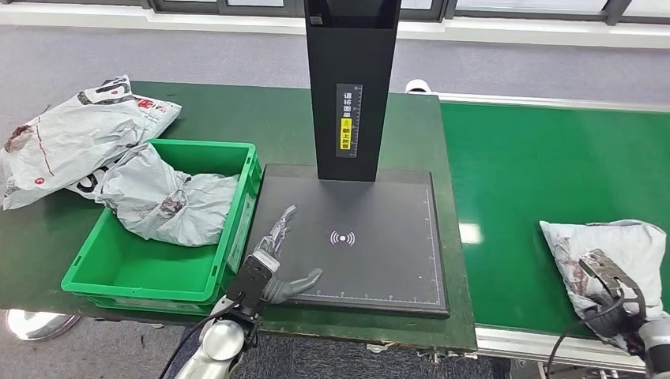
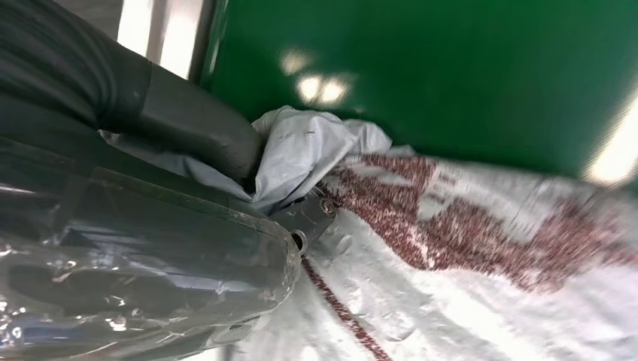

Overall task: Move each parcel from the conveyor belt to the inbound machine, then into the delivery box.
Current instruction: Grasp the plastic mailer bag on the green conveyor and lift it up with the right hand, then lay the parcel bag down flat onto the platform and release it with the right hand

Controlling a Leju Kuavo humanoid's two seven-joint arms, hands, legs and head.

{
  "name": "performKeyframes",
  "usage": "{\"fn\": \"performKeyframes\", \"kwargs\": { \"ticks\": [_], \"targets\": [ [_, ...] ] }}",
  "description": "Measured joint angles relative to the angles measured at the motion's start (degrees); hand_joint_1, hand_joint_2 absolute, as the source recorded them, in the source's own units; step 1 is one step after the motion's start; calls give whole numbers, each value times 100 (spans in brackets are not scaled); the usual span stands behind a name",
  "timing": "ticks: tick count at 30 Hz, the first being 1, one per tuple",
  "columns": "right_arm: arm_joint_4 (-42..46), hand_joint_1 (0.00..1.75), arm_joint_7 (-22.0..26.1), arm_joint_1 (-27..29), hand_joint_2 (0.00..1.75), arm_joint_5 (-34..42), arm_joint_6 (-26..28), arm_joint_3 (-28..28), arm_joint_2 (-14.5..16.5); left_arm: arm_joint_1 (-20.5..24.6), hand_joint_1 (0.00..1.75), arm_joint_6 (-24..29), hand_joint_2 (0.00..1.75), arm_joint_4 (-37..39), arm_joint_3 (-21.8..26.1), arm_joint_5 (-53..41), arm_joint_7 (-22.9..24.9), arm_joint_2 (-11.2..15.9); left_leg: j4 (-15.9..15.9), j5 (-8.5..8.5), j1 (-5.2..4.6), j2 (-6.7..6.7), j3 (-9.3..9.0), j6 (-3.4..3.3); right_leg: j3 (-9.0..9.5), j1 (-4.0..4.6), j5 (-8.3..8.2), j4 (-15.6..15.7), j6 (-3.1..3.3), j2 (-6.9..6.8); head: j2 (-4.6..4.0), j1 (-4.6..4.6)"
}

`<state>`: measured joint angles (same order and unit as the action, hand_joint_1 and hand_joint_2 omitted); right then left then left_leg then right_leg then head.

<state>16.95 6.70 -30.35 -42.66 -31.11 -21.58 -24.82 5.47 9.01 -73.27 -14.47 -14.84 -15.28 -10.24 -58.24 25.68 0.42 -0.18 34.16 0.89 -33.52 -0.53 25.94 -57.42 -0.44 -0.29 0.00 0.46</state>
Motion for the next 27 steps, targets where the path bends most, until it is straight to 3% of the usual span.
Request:
{"fn": "performKeyframes", "kwargs": {
  "ticks": [4,7,18,27],
  "targets": [
    [151,175,842,19,175,571,-428,-14,160,-65,0,107,175,-71,2,-39,-15,5,6,17,-1,29,45,10,-4,-2,1,-5,7,31,0,0],
    [390,175,1165,-115,175,1159,-616,-15,308,-153,0,200,175,-159,17,-102,-31,0,7,11,-2,32,34,10,-15,-9,2,-11,9,33,0,-1],
    [1684,175,596,-680,175,3735,94,43,994,-327,0,251,175,-261,111,-339,-76,-167,6,-14,-2,5,19,5,-32,-19,-3,-14,13,5,0,-1],
    [3125,175,270,-459,175,5000,463,986,1518,-233,0,171,175,-140,116,-384,-78,-275,6,-15,-1,4,21,6,-38,-19,-3,-15,13,5,0,-2]
  ]
}}
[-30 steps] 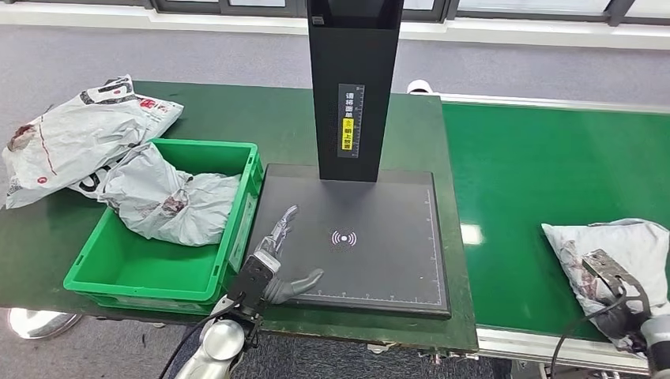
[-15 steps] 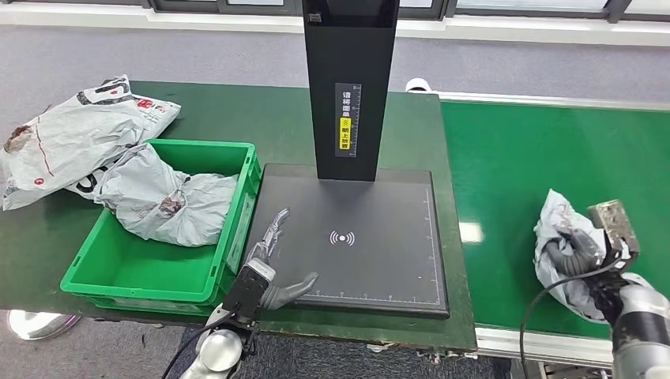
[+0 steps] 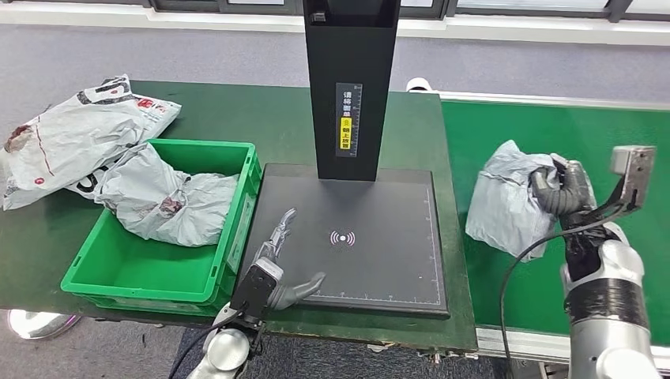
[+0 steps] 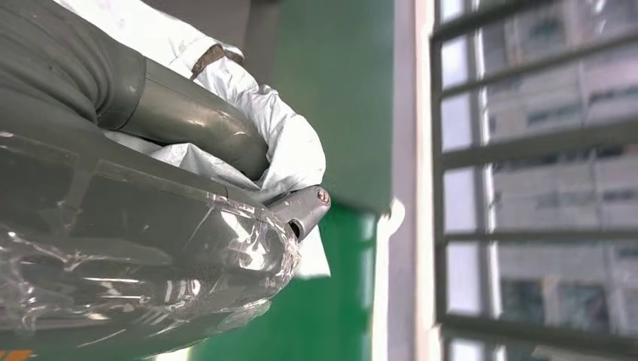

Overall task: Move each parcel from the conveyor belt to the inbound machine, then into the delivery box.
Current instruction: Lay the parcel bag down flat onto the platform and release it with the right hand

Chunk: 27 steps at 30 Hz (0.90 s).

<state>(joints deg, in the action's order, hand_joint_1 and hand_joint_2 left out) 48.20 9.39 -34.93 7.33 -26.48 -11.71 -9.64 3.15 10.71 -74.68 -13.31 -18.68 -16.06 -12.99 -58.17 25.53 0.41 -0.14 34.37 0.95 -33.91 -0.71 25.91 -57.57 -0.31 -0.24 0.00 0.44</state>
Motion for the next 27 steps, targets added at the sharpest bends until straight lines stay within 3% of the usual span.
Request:
{"fn": "performKeyframes", "kwargs": {
  "ticks": [9,14,15,18,19,27],
  "targets": [
    [690,175,-124,42,175,426,182,1205,452,194,0,-78,175,141,0,-36,0,-75,0,-2,1,-1,5,1,-3,1,0,-2,0,-1,0,1],
    [606,175,-69,-226,175,699,85,1791,942,298,0,-50,175,226,-1,3,-38,-84,1,-4,1,24,8,5,-19,2,-5,-7,7,28,0,0],
    [554,140,-44,-291,175,763,94,1928,1052,323,0,-40,175,239,-1,14,-46,-89,1,-5,1,28,7,6,-22,3,-6,-7,8,32,0,-1],
    [347,9,-12,-474,175,888,143,2281,1342,370,0,-9,175,273,-2,47,-56,-96,2,-9,6,19,11,12,-23,9,-5,-9,9,22,0,-1],
    [261,0,-11,-535,175,896,170,2392,1432,381,0,2,175,284,-2,58,-57,-96,2,-10,9,17,12,13,-23,10,-5,-10,9,20,0,-1],
    [-533,0,-132,-813,175,925,114,3161,2068,445,0,103,175,329,-2,114,-74,-96,2,-10,13,15,13,14,-27,10,-5,-11,10,20,0,-1]
  ]
}}
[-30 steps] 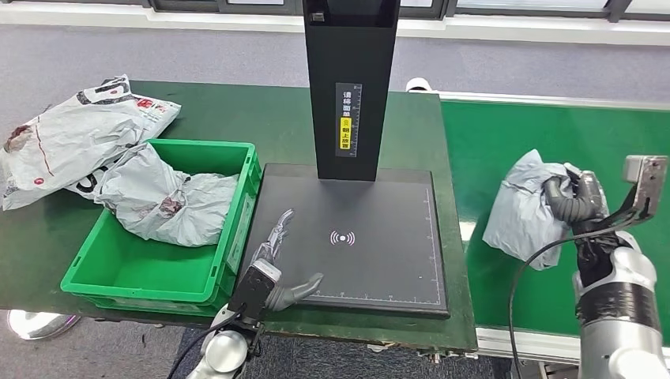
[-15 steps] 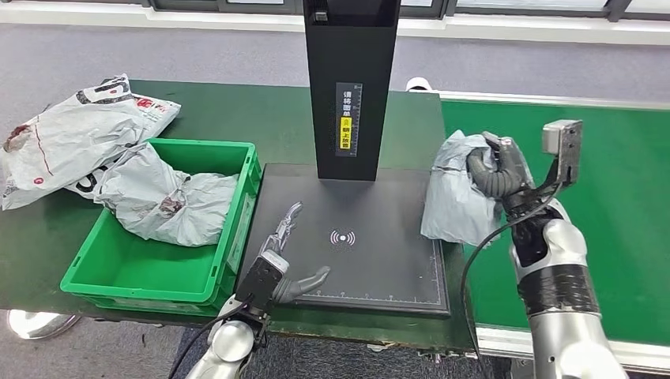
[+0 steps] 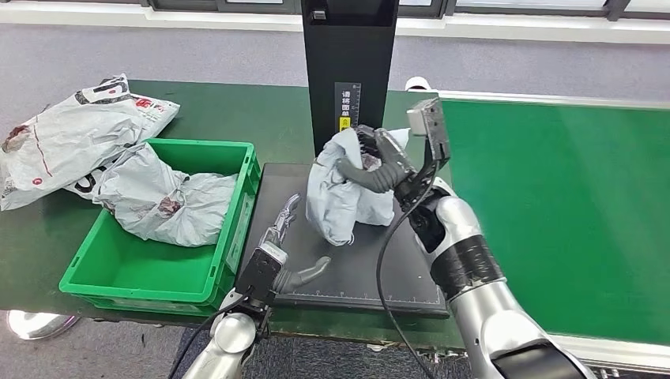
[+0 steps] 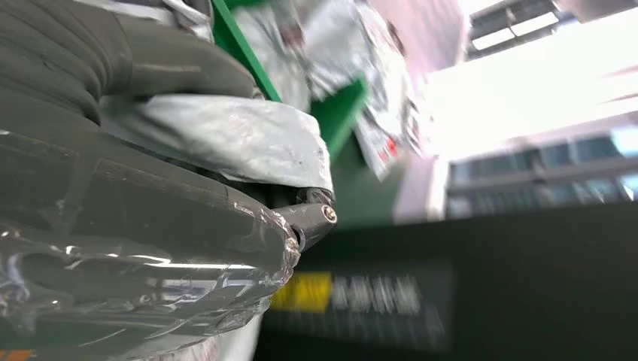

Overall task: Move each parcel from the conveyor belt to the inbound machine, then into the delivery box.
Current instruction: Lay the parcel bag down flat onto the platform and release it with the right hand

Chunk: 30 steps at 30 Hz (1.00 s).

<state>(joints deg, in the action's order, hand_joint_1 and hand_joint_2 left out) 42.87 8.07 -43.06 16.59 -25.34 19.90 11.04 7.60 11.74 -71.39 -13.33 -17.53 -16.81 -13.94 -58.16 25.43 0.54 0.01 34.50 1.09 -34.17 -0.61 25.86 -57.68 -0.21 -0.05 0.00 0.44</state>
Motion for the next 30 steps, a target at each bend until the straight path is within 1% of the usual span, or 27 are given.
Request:
{"fn": "performKeyframes", "kwargs": {
  "ticks": [5,9,15,21,23,24,25,26,27,28,29,30],
  "targets": [
    [-574,0,24,-126,175,-37,-33,308,230,22,0,78,175,33,2,26,-22,2,-1,0,0,0,0,0,0,-1,0,0,0,0,0,0],
    [-895,0,189,-210,0,-90,31,445,282,21,0,131,175,38,3,42,-24,24,-1,0,-1,0,1,0,1,-1,0,0,0,0,0,0],
    [-1018,0,684,-231,0,-563,532,553,235,-81,0,261,175,-118,69,-9,-3,62,-2,0,-1,1,0,0,0,-1,0,0,0,1,0,0],
    [-1015,0,707,-231,0,-601,568,566,227,-91,0,269,175,-132,77,-17,0,63,-2,0,-1,1,0,0,0,-1,0,0,0,1,0,0],
    [-987,0,757,-220,0,-727,659,575,208,-120,0,298,175,-176,98,-57,18,68,-2,0,-1,1,0,0,0,-1,0,0,0,1,0,0],
    [-874,0,819,-175,0,-890,747,592,171,-158,0,339,175,-233,124,-112,44,72,-2,0,-1,0,0,0,0,-1,0,1,0,0,0,0],
    [-435,0,886,15,0,-1124,839,614,70,-223,0,396,175,-342,181,-216,86,78,-2,1,-1,-1,0,0,-1,-1,1,1,1,0,0,0],
    [311,0,961,330,44,-1338,934,627,-73,-279,0,452,175,-463,264,-356,131,80,-2,2,-1,-1,1,1,-3,-1,2,3,2,0,0,0],
    [1263,0,1061,750,87,-1549,1072,615,-232,-334,0,530,175,-598,366,-543,187,81,-2,3,-1,-3,2,2,-4,-1,3,4,3,-2,0,0],
    [2221,0,1138,1183,131,-1674,1204,575,-372,-365,0,602,175,-712,463,-732,239,81,-2,5,-1,-4,3,3,-5,-1,5,5,5,-3,0,0],
    [2923,0,1213,1515,175,-1726,1351,514,-452,-368,0,680,175,-781,533,-906,283,79,-2,6,-1,-5,3,4,-6,-1,6,6,6,-4,0,0],
    [3400,0,1269,1772,175,-1761,1501,445,-493,-370,0,786,175,-833,579,-1100,332,76,-1,7,-1,-7,4,4,-6,0,8,6,8,-6,0,1]
  ]
}}
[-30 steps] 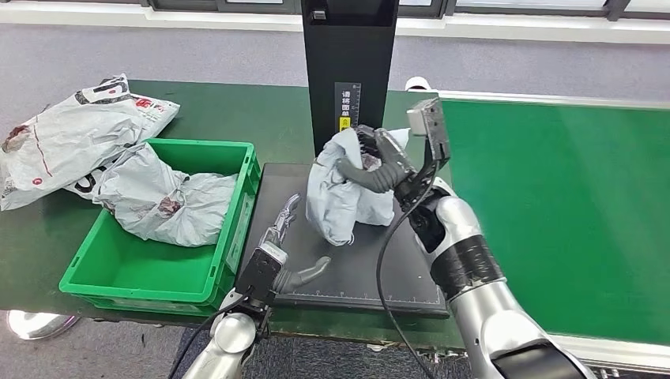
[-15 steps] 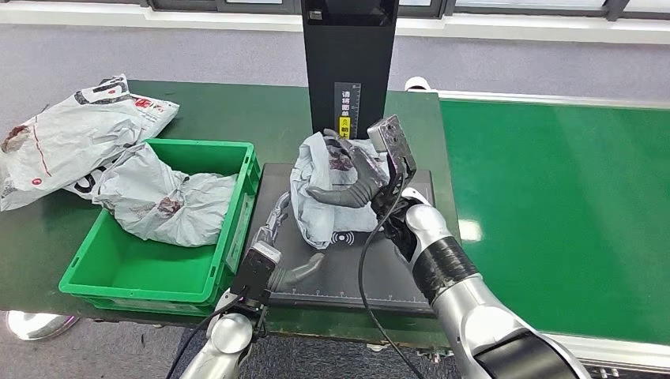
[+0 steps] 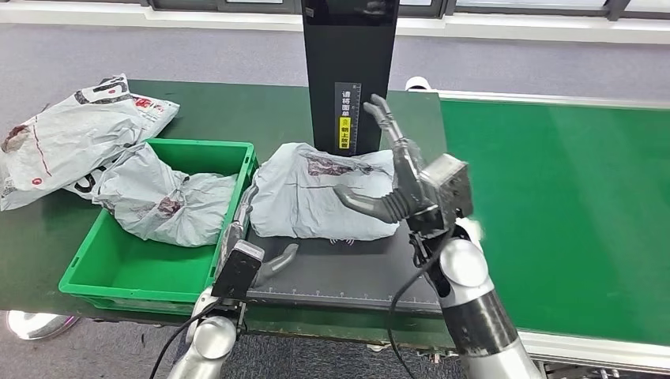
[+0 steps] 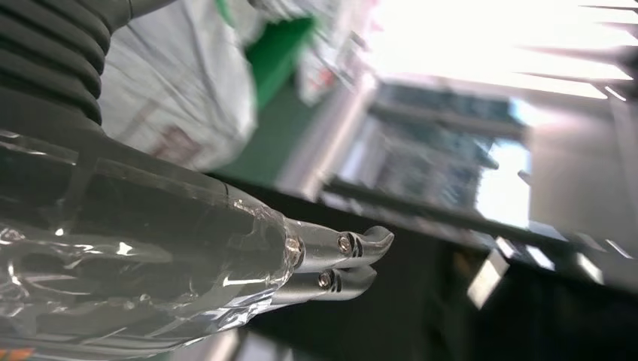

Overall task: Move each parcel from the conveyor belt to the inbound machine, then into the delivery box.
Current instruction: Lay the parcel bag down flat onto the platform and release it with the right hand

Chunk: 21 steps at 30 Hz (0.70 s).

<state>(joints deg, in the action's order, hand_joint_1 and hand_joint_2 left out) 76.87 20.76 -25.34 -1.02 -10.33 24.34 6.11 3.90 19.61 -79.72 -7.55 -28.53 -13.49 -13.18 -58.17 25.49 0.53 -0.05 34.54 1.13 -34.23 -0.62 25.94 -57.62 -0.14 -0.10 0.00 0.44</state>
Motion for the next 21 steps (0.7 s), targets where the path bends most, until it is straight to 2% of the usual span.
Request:
{"fn": "performKeyframes", "kwargs": {
  "ticks": [4,7,12,14,16,18,21],
  "targets": [
    [1182,0,157,820,175,59,466,-234,-60,-3,0,648,175,-259,120,-1059,242,-15,0,5,0,1,1,-1,0,0,3,0,1,1,0,2],
    [1704,0,238,1297,175,279,708,-350,-50,9,0,1095,175,-525,155,-1989,501,-37,1,6,0,3,1,0,-1,0,5,0,1,2,0,2],
    [1947,0,240,1623,175,531,886,-410,31,143,0,1187,175,-802,125,-3093,862,-81,1,5,0,8,-2,1,-2,0,3,0,3,6,0,1],
    [1921,0,195,1647,175,632,895,-419,70,335,0,907,175,-779,21,-3820,1144,-85,0,0,0,6,-1,0,-3,0,2,0,3,1,0,1],
    [1826,0,175,1621,175,720,883,-419,129,701,0,364,175,-582,-206,-4695,1505,-89,0,-7,0,2,1,-2,-2,-1,-2,0,2,-7,0,2],
    [1676,0,181,1555,175,776,843,-422,216,1216,0,-239,175,-111,-518,-5370,1800,-109,0,-14,-1,-4,2,-1,0,-1,-10,0,2,-11,0,2],
    [1414,0,179,1403,175,817,762,-444,377,2075,0,-916,175,1021,-951,-5736,1930,-200,-1,-24,-2,1,2,1,-4,-2,-28,0,3,-5,0,1]
  ]
}}
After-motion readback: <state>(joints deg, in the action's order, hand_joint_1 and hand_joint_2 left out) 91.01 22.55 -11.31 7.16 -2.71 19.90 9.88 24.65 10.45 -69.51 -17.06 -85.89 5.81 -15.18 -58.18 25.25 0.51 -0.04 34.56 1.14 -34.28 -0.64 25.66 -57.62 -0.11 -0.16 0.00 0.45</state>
